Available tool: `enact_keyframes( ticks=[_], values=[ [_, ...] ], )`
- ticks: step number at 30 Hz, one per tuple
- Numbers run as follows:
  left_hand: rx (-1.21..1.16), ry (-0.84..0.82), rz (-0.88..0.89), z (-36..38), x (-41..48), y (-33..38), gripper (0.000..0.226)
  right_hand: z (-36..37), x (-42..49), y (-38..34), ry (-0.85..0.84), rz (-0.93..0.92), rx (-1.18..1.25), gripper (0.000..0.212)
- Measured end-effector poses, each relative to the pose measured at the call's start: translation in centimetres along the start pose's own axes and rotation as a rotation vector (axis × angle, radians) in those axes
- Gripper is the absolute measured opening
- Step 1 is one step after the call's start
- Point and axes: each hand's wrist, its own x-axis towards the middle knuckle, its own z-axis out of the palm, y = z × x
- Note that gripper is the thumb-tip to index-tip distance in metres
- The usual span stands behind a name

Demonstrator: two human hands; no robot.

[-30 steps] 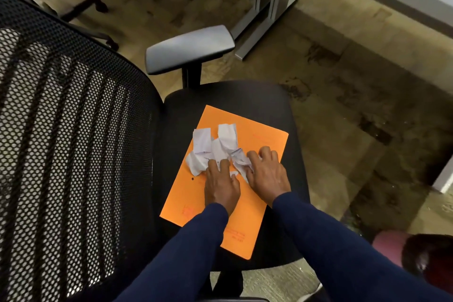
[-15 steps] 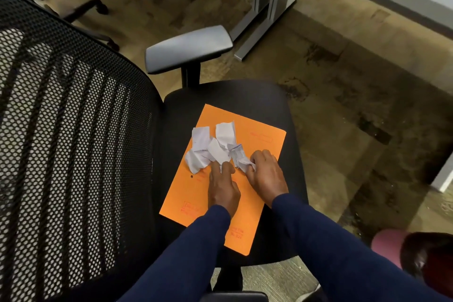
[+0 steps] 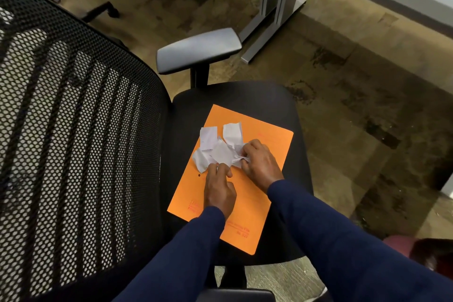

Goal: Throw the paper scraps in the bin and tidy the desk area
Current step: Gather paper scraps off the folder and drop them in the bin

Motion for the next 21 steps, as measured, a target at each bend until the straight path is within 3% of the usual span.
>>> enact_keyframes(
  ticks=[12, 21],
  values=[
    [-0.069, -0.049, 0.012, 0.5, -1.3, 1.8, 0.027, -2.1, -4.5, 0.4, 0.166, 0.274, 0.41, 0.01],
    [-0.105, -0.105, 0.089, 5.3, -2.5, 9.6, 0.025, -7.2, -10.2, 5.6, 0.33, 0.424, 0.556, 0.009]
  ],
)
